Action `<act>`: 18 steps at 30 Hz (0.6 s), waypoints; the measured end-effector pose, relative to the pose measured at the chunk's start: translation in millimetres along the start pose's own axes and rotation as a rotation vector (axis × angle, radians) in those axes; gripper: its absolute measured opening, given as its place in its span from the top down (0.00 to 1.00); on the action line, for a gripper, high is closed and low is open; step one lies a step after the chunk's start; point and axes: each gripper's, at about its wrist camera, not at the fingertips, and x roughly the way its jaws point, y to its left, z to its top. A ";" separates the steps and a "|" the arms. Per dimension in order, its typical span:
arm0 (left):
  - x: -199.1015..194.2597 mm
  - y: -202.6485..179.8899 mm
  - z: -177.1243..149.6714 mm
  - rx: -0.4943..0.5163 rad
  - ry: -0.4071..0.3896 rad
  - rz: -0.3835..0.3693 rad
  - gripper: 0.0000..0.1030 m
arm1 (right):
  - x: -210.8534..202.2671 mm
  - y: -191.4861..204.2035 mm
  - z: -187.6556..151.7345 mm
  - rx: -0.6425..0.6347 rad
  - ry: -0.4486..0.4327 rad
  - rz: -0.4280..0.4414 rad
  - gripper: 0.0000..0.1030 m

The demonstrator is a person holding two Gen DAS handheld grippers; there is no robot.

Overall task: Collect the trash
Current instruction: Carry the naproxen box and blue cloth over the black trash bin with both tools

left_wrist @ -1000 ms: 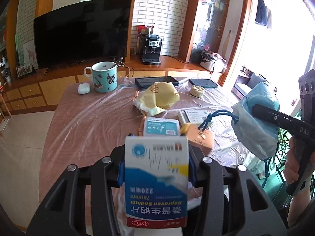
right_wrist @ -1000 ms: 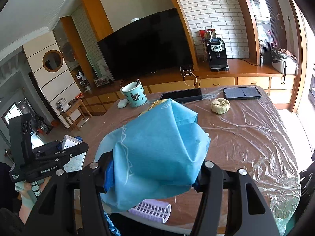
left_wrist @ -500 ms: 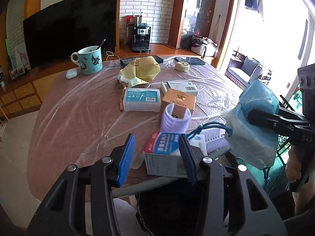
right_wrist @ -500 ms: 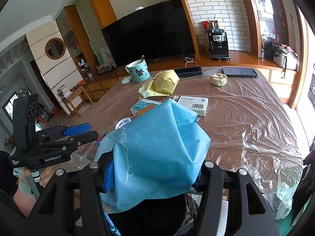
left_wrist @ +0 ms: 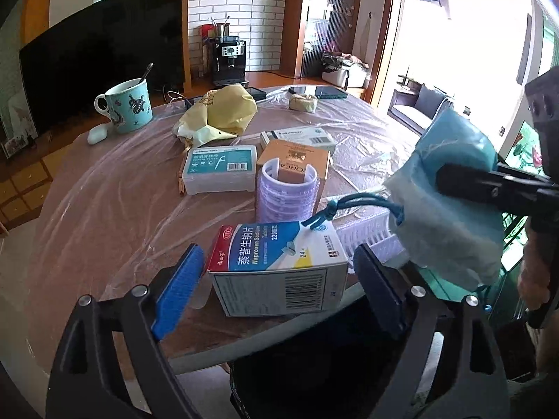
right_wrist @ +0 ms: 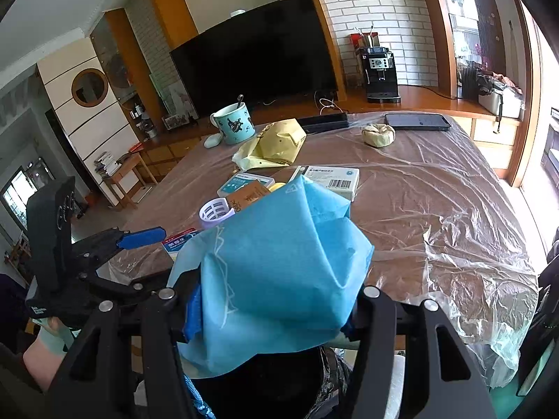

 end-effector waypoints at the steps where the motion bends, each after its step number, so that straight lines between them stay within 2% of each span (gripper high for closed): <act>1: 5.6 -0.4 -1.3 0.004 0.008 0.010 0.14 | 0.4 -1.1 1.0 0.001 0.001 0.000 0.45; 5: 18.6 -0.7 -2.3 -0.013 0.023 0.019 0.14 | 3.9 -2.2 1.2 0.002 0.010 0.000 0.45; 10: 24.9 2.5 -1.7 -0.027 0.009 0.031 0.23 | 6.0 -4.2 -0.6 0.007 0.013 -0.009 0.45; 18: -1.3 11.2 -1.5 -0.056 -0.033 0.023 0.23 | -0.4 -2.6 -1.9 0.000 0.006 0.007 0.45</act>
